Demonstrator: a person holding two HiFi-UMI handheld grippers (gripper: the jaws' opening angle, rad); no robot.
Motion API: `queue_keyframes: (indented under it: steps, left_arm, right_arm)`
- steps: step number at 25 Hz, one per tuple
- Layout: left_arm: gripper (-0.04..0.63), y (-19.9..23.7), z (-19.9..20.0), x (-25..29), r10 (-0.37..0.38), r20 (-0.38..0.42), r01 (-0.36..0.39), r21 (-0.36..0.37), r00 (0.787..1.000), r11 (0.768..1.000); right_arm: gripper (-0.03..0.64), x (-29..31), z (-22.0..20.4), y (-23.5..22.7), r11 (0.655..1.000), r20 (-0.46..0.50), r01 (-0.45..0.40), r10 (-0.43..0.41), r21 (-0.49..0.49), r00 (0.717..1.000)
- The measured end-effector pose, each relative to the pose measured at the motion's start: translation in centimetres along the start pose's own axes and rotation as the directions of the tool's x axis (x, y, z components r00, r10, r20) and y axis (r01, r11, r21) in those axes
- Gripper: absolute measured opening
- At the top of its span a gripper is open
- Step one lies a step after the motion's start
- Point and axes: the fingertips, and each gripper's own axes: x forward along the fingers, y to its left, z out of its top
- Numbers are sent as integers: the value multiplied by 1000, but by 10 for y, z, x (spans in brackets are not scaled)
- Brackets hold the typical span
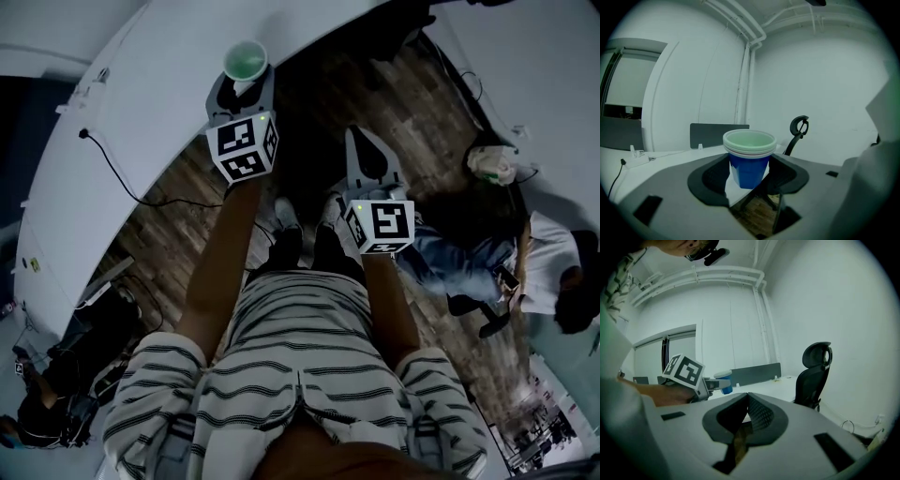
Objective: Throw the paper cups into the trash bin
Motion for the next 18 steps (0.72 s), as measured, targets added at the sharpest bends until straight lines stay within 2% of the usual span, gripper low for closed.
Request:
queue_keyframes:
  steps: [6, 18]
  left_arm:
    - [279, -27, -1, -33, -40, -13, 40, -1, 999, 999]
    - [279, -72, 5, -77, -143, -12, 144, 77, 990, 987]
  right_arm:
    - [17, -12, 13, -5, 1000, 19, 20, -19, -16, 1000]
    - [17, -38, 32, -11, 997, 51, 69, -67, -30, 996]
